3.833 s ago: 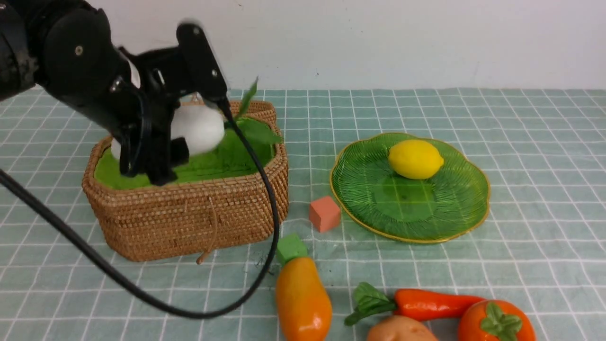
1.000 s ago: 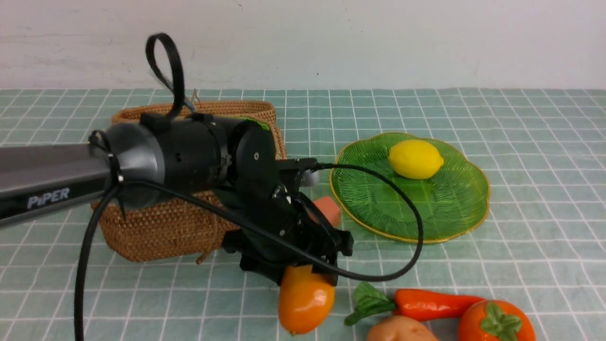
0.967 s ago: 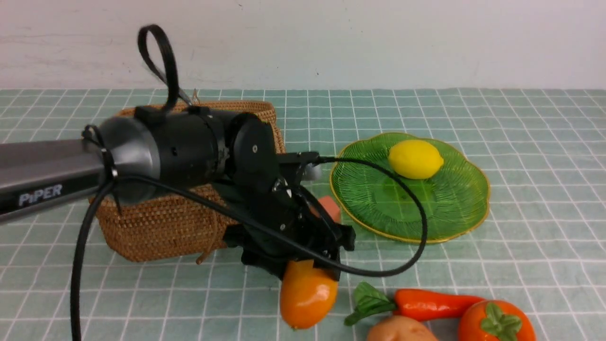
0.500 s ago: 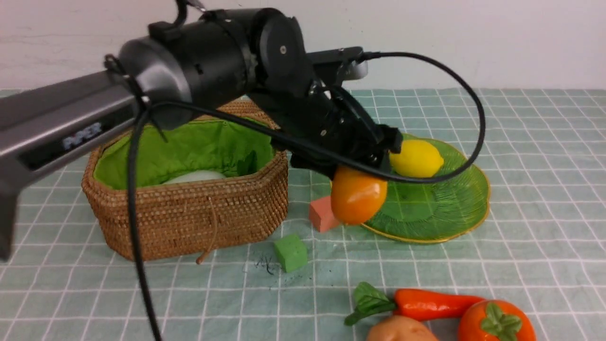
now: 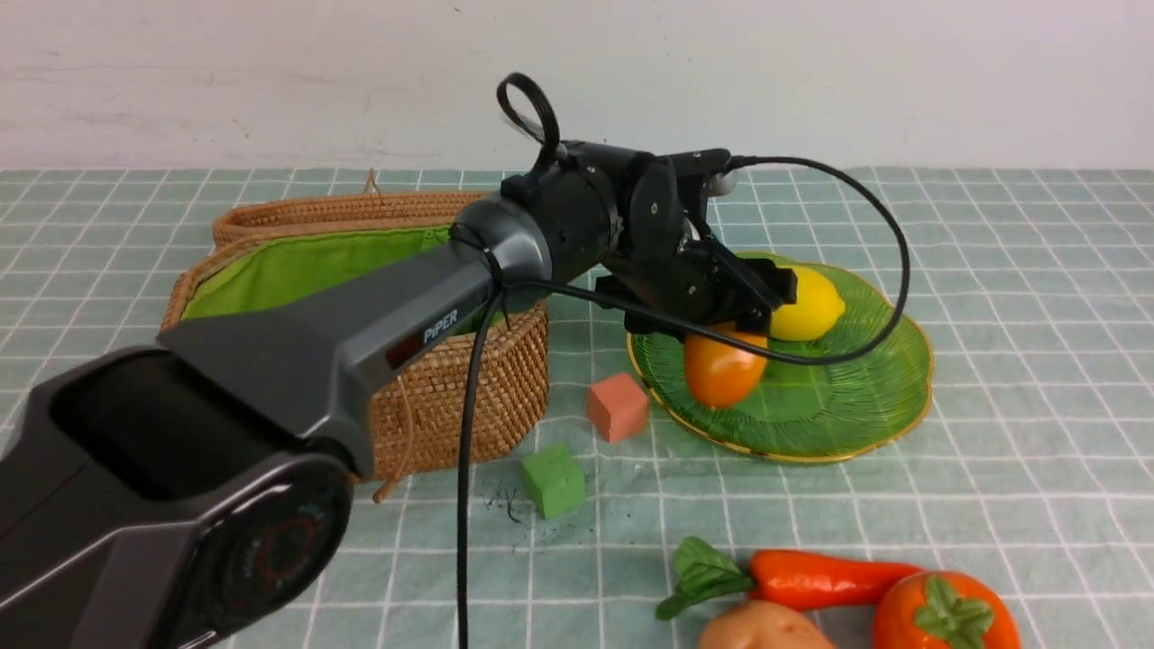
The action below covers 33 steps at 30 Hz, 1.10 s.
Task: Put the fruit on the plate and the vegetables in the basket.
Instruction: Grab the mango with your left arm and place it on the right plate, then use the left arm to grab an eggplant and put it into the left basket
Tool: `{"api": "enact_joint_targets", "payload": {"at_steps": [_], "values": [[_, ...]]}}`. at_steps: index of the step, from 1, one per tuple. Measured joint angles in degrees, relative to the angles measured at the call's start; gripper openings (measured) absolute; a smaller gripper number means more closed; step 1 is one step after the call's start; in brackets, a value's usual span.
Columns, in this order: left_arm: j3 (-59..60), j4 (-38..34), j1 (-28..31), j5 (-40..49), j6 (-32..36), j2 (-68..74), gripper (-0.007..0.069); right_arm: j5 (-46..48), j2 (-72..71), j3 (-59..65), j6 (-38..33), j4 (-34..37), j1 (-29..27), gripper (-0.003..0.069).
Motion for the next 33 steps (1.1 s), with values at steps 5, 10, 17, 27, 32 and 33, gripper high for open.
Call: {"api": "enact_joint_targets", "payload": {"at_steps": [5,10,17,27,32,33], "values": [[-0.1,0.1,0.0,0.7,-1.4,0.5,0.0574,0.0,0.0,0.0,0.0,0.0,0.0,0.0241],[-0.1,0.2,0.0,2.2,-1.4,0.5,0.0616,0.0,0.0,0.0,0.0,0.0,0.0,0.0241],[-0.1,1.9,0.0,6.5,-1.2,-1.0,0.0624,0.0,0.0,0.0,0.0,0.0,0.0,0.0241],[-0.1,4.8,0.0,27.9,13.6,-17.9,0.0594,0.0,0.0,0.0,0.0,0.0,0.0,0.0241],[5.9,3.8,0.0,32.0,20.6,-30.7,0.0594,0.0,0.0,0.0,0.0,0.0,0.0,0.0241],[11.8,3.5,0.0,32.2,22.6,-36.2,0.0594,0.0,0.0,0.0,0.0,0.0,0.0,0.0241]]}}
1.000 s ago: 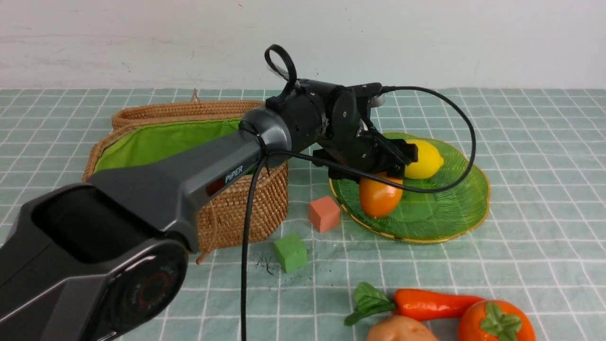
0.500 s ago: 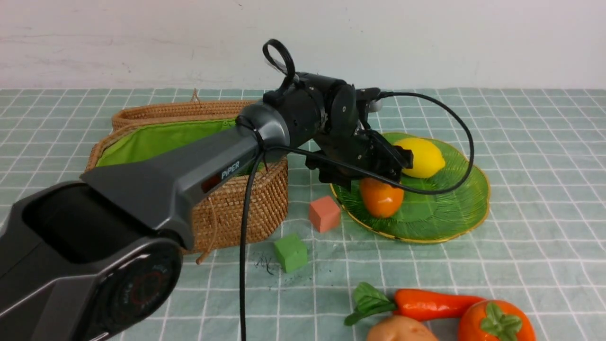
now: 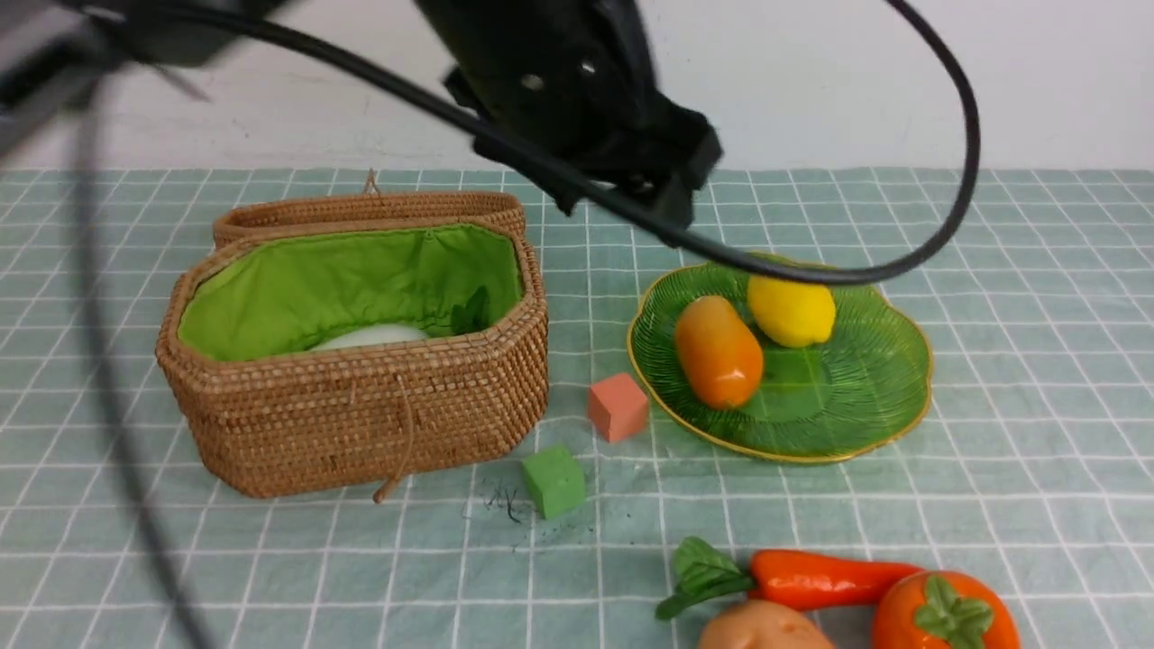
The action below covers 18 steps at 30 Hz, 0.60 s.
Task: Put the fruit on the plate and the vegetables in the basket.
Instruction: Use the left arm to grab an eggplant and put it into the left basket
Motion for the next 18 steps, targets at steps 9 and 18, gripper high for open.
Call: {"api": "enact_joint_targets", "payload": {"at_steps": [9,18], "values": [[32.7,-4.8,-0.1,-3.1,10.5,-14.4,0.0594,0.0,0.0,0.0,0.0,0.0,0.0,0.0241],[47.5,-3.5,-11.0,-14.2,7.5,-10.9,0.0593,0.0,0.0,0.0,0.0,0.0,0.0,0.0241]]}}
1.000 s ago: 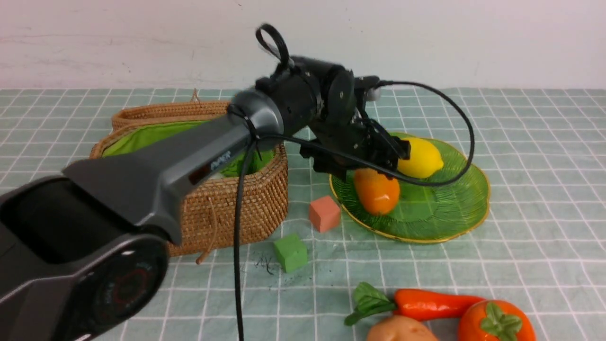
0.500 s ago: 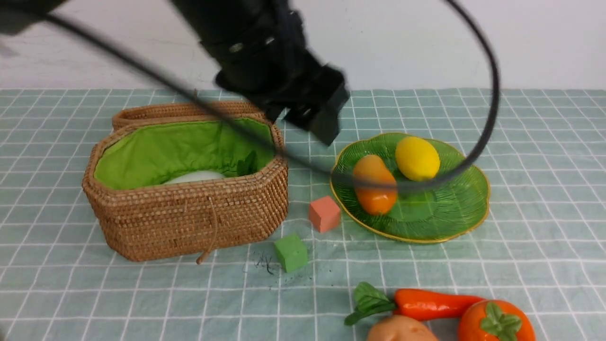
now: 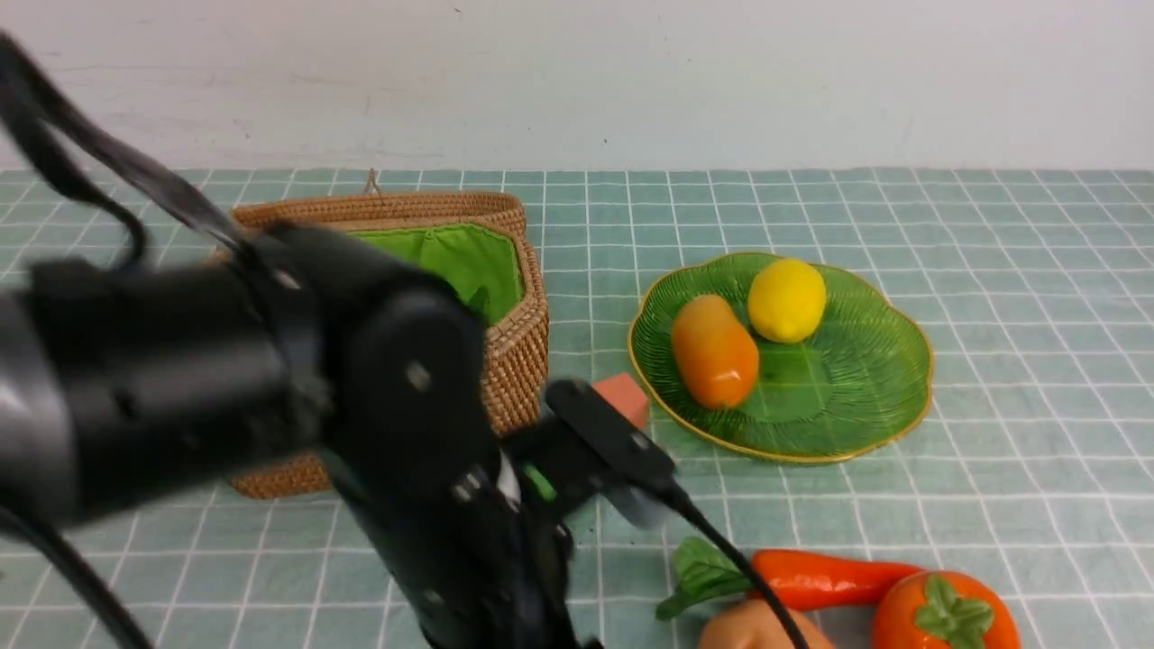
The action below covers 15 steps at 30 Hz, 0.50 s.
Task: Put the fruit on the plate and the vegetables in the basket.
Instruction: Use the left arm to grab an eggplant and put it into the left basket
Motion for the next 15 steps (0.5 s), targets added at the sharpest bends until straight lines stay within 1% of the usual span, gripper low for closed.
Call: {"api": "enact_joint_targets", "payload": {"at_steps": [1,3,6,9,11,12,13,14,15], "values": [[0.2,0.9,-2.2,-1.5,-2.7,1.7,0.0593,0.0,0.0,0.0,0.0,0.0,0.0,0.0241],[0.2,1.9,-4.0,-3.6,-7.3,5.1,0.0593,0.0,0.0,0.0,0.0,0.0,0.0,0.0241],[0.2,2.1,-4.3,-5.2,-11.3,8.0,0.0593,0.0,0.0,0.0,0.0,0.0,0.0,0.0241],[0.2,4.1,-4.4,-7.5,-16.4,13.4,0.0588,0.0,0.0,0.0,0.0,0.0,0.0,0.0241],[0.2,5.1,-4.4,-7.7,-16.9,14.7,0.0572,0.0,0.0,0.0,0.0,0.0,0.0,0.0241],[0.2,5.2,-4.4,-7.7,-17.0,15.1,0.0549,0.0,0.0,0.0,0.0,0.0,0.0,0.0241],[0.2,5.3,-4.4,-7.4,-16.9,15.2,0.0508,0.0,0.0,0.0,0.0,0.0,0.0,0.0241],[0.1,5.4,-4.4,-7.2,-16.8,15.2,0.0489,0.0,0.0,0.0,0.0,0.0,0.0,0.0241],[-0.3,5.5,-4.3,-6.1,-16.3,15.0,0.0406,0.0,0.0,0.0,0.0,0.0,0.0,0.0241]]}}
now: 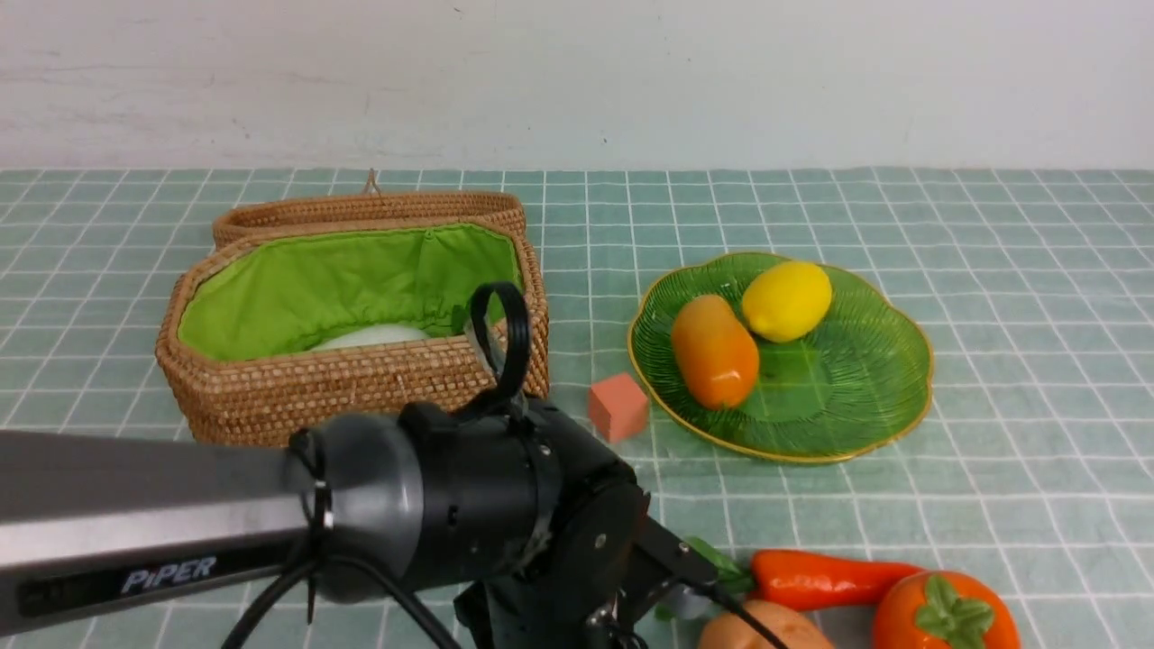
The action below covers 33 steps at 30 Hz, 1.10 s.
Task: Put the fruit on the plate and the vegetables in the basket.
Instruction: Use the left arm to grab an eggplant and put it into the left basket
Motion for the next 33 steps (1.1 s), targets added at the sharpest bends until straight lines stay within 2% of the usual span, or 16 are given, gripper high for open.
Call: {"api": "enact_joint_targets", "payload": {"at_steps": [1,2,9,10,12,13,16,18,22,26,33], "values": [[-0.4,0.0,0.3,0.8,0.5,-0.3,0.0332,0.0,0.0,0.0,0.0,0.0,0.0,0.0241],[-0.9,0.0,0.7,1.8,0.8,-0.7,0.0306,0.0,0.0,0.0,0.0,0.0,0.0,0.0241],[-6.7,-0.1,9.8,6.6,4.1,-9.0,0.0324,0.0,0.0,0.0,0.0,0.0,0.0,0.0241],[-10.0,0.6,14.5,8.1,4.4,-11.5,0.0324,0.0,0.0,0.0,0.0,0.0,0.0,0.0241],[-14.2,2.3,19.7,8.9,4.4,-13.8,0.0324,0.0,0.0,0.0,0.0,0.0,0.0,0.0241],[-14.6,2.8,20.2,8.9,4.4,-14.1,0.0324,0.0,0.0,0.0,0.0,0.0,0.0,0.0241],[-22.0,8.3,27.4,6.4,5.0,-14.8,0.0324,0.0,0.0,0.0,0.0,0.0,0.0,0.0241],[-24.2,12.4,29.9,2.0,6.6,-13.9,0.0324,0.0,0.0,0.0,0.0,0.0,0.0,0.0241],[-24.8,17.7,32.3,-8.4,9.0,-9.9,0.0324,0.0,0.0,0.0,0.0,0.0,0.0,0.0241],[-24.8,20.8,32.6,-14.8,9.6,-3.6,0.0324,0.0,0.0,0.0,0.0,0.0,0.0,0.0241],[-24.7,22.0,32.5,-16.2,8.3,0.2,0.0329,0.0,0.0,0.0,0.0,0.0,0.0,0.0241]]}}
